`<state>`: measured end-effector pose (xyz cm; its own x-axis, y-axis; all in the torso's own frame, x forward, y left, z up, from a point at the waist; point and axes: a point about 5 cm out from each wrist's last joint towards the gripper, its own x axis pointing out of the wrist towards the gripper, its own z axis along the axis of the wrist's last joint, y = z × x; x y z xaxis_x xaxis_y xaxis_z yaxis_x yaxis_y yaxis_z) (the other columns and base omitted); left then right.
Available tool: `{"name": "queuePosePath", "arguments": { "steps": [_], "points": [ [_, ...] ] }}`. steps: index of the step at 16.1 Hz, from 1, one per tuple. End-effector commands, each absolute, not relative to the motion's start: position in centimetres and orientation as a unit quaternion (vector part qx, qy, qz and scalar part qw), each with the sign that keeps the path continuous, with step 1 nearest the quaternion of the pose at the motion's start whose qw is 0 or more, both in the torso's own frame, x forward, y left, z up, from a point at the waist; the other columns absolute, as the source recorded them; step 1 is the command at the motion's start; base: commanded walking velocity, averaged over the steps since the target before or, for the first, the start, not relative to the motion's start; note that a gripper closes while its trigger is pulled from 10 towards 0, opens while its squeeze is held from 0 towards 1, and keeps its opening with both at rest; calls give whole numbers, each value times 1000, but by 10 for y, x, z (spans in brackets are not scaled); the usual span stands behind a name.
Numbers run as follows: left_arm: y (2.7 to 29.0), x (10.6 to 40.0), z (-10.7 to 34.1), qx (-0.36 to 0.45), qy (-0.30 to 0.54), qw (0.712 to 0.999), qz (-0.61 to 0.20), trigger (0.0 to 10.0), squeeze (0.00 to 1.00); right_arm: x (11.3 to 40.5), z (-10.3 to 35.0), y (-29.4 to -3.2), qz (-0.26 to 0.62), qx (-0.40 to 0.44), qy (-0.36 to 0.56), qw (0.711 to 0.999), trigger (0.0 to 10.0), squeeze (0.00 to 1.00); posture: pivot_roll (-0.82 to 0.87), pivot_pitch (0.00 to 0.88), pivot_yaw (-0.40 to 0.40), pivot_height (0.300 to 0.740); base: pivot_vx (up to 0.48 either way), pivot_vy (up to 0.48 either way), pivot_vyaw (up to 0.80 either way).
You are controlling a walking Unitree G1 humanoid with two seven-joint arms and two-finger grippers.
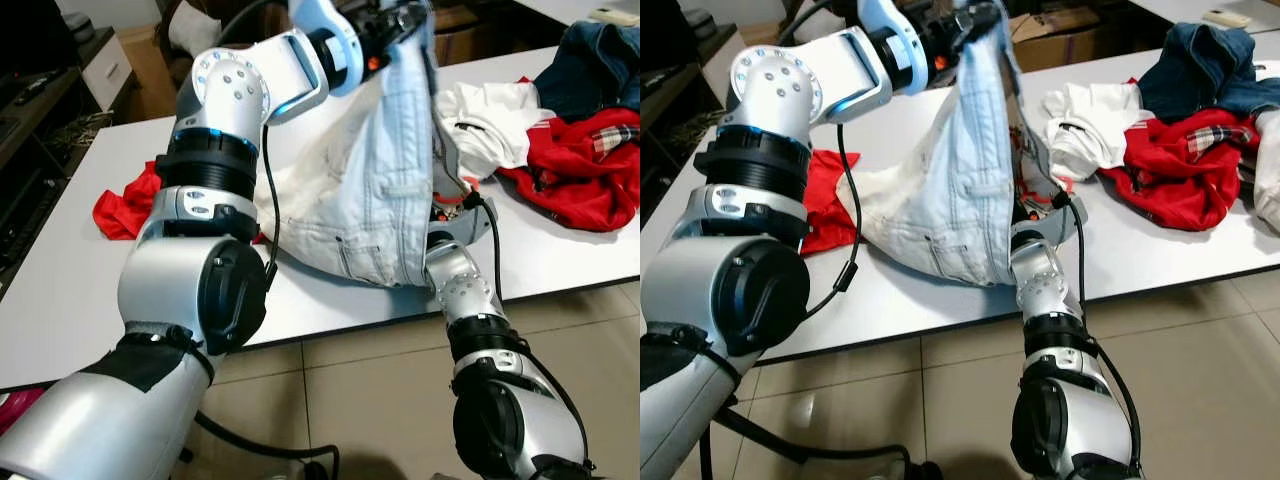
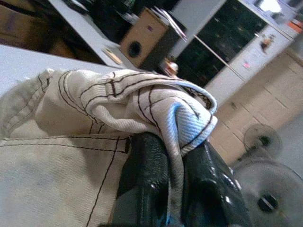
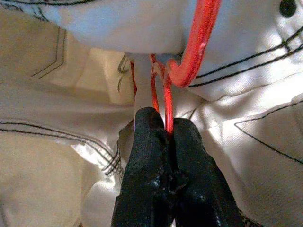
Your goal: Hang hanger
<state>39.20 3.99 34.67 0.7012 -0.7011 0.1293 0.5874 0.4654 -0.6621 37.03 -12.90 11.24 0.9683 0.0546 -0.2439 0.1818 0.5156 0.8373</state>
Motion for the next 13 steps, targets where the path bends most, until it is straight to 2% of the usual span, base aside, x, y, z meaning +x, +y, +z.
{"name": "queuePosePath", "arguments": {
  "steps": [1,5,7,8,10,11,13],
  "points": [
    [64,400,379,-362,5,875,-323,0,0,357,91,-127,-40,477,183,859,10000,0,-151,0,203,740,0,0,0],
    [91,411,387,-326,-46,908,-259,0,0,339,109,-133,42,453,186,871,10000,0,-164,0,211,740,0,0,0],
    [108,419,372,-248,-58,943,-214,0,0,327,137,-145,91,430,159,884,10000,0,-172,0,217,740,0,0,0],
    [119,425,345,-197,-37,964,-174,0,0,316,162,-149,132,434,131,882,10000,0,-178,0,218,740,0,0,0],
    [126,428,328,-173,-21,973,-152,0,0,310,176,-150,155,441,114,876,10000,0,-178,0,218,740,0,0,0],
    [135,429,283,-120,28,985,-123,0,0,295,204,-146,210,479,80,849,10000,0,-189,0,219,740,0,0,0],
    [139,426,242,-61,76,988,-118,0,0,282,222,-138,251,484,66,836,10000,0,-192,0,220,740,0,0,0]
  ]
}}
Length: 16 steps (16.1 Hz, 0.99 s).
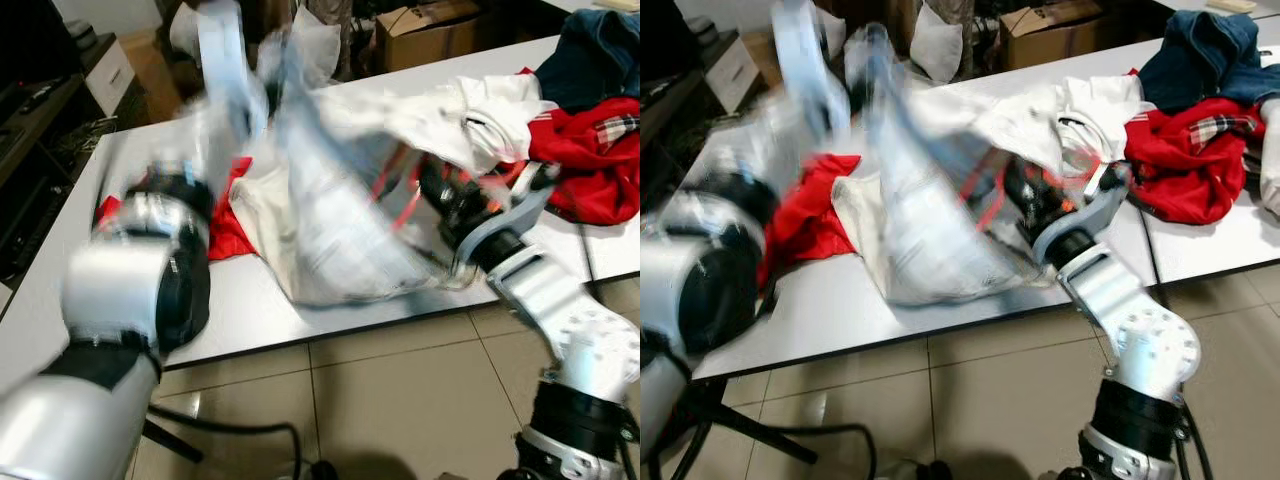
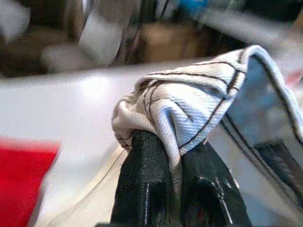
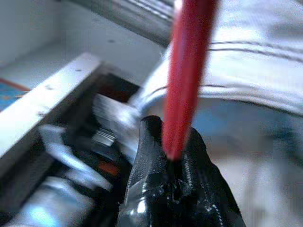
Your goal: Hang hanger
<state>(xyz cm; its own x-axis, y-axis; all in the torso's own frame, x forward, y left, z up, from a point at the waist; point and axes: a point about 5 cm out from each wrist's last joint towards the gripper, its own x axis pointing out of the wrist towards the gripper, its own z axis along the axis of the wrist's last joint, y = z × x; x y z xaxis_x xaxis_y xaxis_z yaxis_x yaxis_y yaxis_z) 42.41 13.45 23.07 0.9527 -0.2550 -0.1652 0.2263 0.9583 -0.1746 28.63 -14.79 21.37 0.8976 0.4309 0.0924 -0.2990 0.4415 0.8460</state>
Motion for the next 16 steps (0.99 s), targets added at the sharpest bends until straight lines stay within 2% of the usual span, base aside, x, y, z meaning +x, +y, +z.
{"name": "queuePosePath", "arguments": {
  "steps": [1,2,4,6,9,11,12,13,16],
  "points": [
    [138,422,219,-40,107,986,-125,0,0,279,232,-136,263,478,57,836,10000,0,-198,0,219,740,0,0,0],
    [138,419,207,-29,120,983,-133,0,0,278,237,-135,267,478,52,835,10000,0,-204,0,218,740,0,0,0],
    [133,402,154,-7,183,968,-173,0,0,279,263,-133,282,485,19,828,10000,0,-209,0,208,740,0,0,0],
    [131,387,120,-13,210,957,-200,0,0,278,286,-135,292,498,1,816,10000,0,-211,0,186,740,0,0,0],
    [132,380,112,-57,191,951,-237,0,0,289,289,-142,266,458,7,848,10000,0,-204,0,160,740,0,0,0],
    [134,378,114,-91,167,950,-249,0,0,293,283,-144,252,446,22,858,10000,0,-197,0,146,740,0,0,0],
    [137,377,116,-108,150,951,-248,1412,0,293,279,-143,250,439,31,862,10000,0,-194,0,141,740,0,0,0],
    [140,372,121,-125,120,953,-247,10000,0,293,270,-142,245,430,52,868,10000,0,-188,0,132,740,0,0,0],
    [148,360,134,-124,62,961,-240,10000,0,291,256,-143,231,402,72,883,10000,0,-179,0,125,740,0,0,0]
  ]
}}
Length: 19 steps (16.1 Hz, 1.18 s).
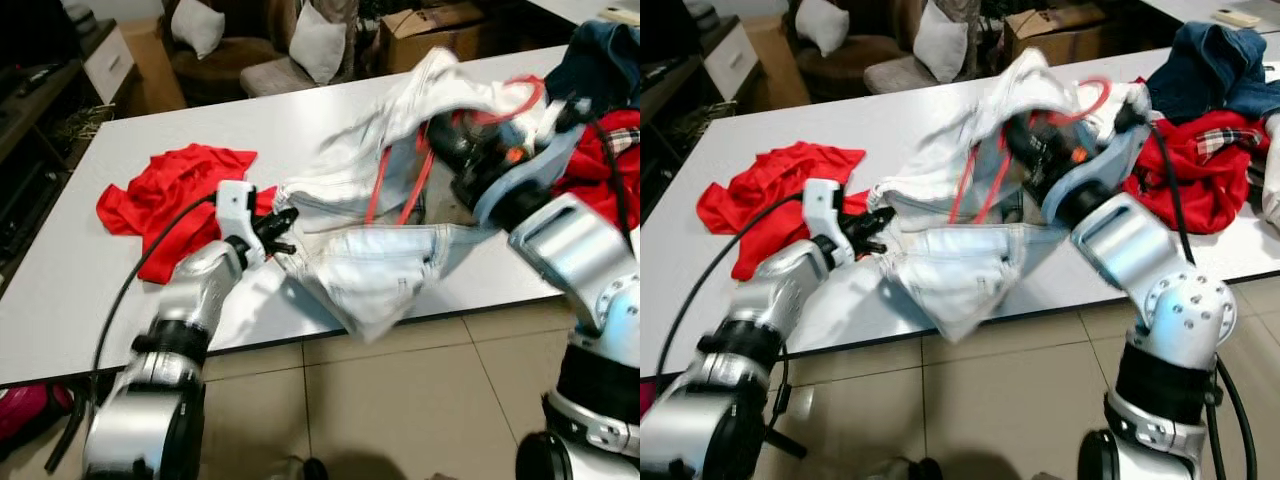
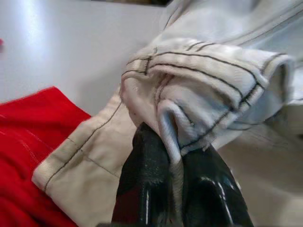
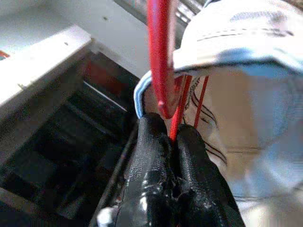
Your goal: Hang hanger
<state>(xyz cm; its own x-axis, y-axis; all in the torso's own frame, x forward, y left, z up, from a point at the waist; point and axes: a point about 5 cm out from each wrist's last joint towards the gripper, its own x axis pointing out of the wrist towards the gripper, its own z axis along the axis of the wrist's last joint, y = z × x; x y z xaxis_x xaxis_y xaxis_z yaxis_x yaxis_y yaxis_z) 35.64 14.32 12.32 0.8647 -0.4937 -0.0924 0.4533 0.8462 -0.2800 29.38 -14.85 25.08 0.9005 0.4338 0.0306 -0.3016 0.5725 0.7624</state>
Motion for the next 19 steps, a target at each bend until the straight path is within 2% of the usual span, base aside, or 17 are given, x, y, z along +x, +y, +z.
{"name": "queuePosePath", "arguments": {
  "steps": [1,5,9,15,18,19],
  "points": [
    [151,355,137,-117,50,964,-234,10000,0,291,255,-143,230,397,72,886,10000,0,-179,0,125,740,0,0,0],
    [149,332,139,-93,51,966,-236,10000,0,286,262,-137,271,372,65,885,10000,0,-172,0,116,740,0,-418,0],
    [151,326,140,-89,60,969,-224,10000,0,283,256,-136,281,367,72,884,10000,0,-164,0,117,740,0,-435,0],
    [155,316,143,-78,75,970,-218,10000,0,276,254,-133,303,363,78,878,10000,0,-151,0,116,740,0,-434,635],
    [163,307,144,-100,77,966,-228,10000,0,273,253,-132,312,360,82,875,10000,0,-139,0,109,740,0,0,800],
    [164,303,145,-110,74,961,-242,8314,0,272,252,-132,313,359,83,875,10000,0,-136,0,106,740,0,0,800]
  ]
}}
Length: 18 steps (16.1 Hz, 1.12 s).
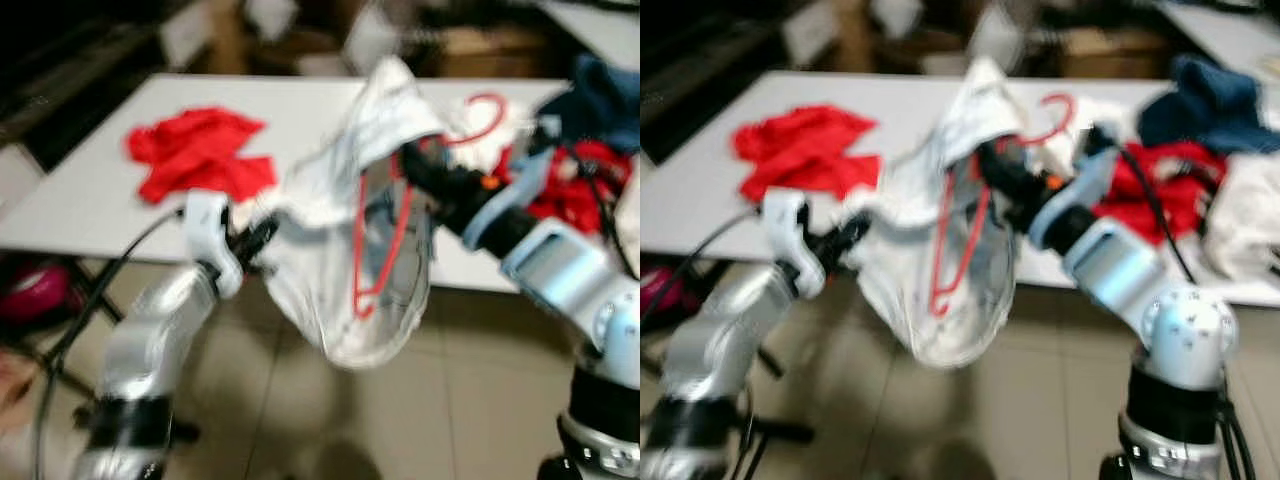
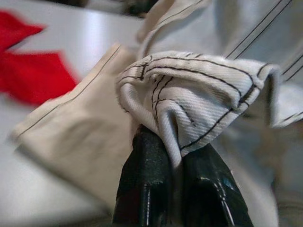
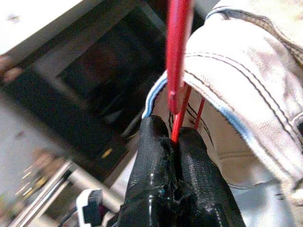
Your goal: Hang hanger
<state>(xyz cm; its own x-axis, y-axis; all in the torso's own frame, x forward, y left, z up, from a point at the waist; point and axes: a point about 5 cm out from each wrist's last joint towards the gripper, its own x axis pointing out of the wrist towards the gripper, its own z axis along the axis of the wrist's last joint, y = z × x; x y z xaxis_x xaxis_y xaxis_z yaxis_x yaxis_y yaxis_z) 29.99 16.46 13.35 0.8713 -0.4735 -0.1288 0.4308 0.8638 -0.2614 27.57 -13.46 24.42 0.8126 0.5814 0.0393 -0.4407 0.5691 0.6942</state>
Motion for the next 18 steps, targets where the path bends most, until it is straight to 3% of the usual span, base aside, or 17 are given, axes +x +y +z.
{"name": "queuePosePath", "arguments": {
  "steps": [1,6,8,18],
  "points": [
    [165,297,148,-113,66,957,-258,0,0,270,250,-134,313,356,85,876,10000,0,-130,0,104,740,0,0,800],
    [168,275,149,-126,62,943,-301,0,0,257,246,-150,299,344,83,886,10000,0,-121,0,98,740,0,0,800],
    [160,260,148,-122,75,922,-359,0,0,251,243,-157,299,318,85,896,10000,0,-112,0,91,740,0,0,800],
    [151,247,138,-95,108,910,-389,0,0,237,234,-176,288,271,90,914,10000,0,-116,0,84,740,0,0,795]
  ]
}}
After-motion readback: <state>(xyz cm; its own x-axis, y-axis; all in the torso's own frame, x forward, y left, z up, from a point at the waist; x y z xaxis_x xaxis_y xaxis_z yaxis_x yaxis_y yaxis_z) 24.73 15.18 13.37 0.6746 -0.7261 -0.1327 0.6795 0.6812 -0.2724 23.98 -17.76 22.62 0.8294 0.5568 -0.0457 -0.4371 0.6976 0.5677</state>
